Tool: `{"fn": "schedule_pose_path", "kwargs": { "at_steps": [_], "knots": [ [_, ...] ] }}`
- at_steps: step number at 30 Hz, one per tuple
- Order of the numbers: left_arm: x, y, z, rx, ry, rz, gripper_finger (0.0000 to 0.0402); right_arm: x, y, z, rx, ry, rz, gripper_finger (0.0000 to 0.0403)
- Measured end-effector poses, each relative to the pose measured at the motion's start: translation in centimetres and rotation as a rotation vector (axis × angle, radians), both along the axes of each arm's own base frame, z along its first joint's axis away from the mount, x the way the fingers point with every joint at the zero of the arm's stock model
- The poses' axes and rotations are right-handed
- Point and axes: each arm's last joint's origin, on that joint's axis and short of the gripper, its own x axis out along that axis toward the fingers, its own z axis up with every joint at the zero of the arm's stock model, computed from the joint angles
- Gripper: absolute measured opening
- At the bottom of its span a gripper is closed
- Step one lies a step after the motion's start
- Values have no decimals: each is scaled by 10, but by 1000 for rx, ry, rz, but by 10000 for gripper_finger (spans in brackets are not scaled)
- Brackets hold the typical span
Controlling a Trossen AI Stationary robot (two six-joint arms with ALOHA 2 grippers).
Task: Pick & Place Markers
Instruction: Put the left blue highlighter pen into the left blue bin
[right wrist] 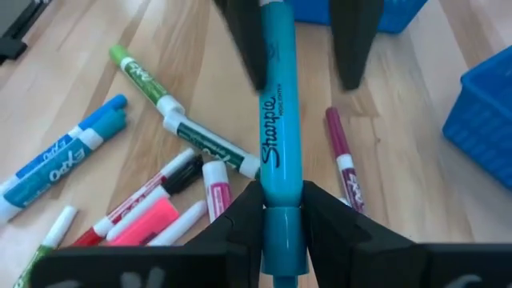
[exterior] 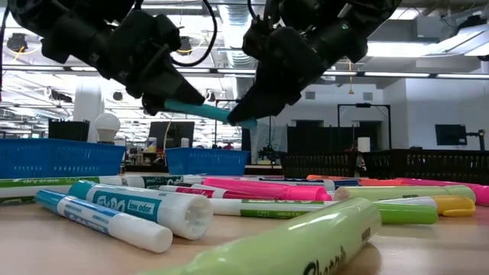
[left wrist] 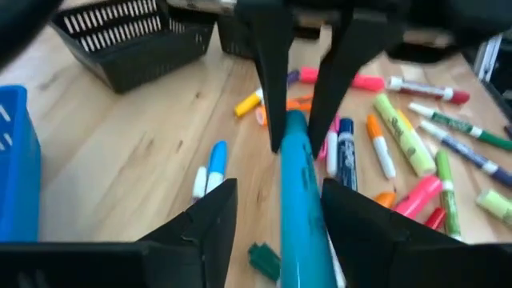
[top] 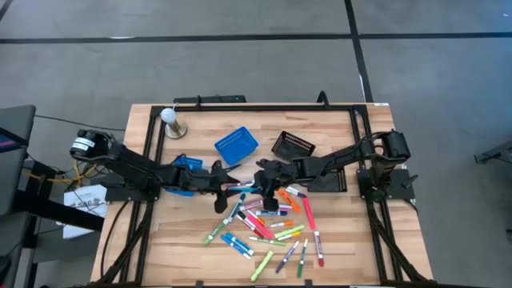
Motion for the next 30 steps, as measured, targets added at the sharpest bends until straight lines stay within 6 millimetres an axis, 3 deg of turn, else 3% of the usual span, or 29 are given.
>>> {"fn": "schedule_pose_path", "kwargs": {
  "at_steps": [30],
  "knots": [
    [2,0,1,-8,-33,2,118,2,-12,2,3,-20,-29,67]
  ]
}}
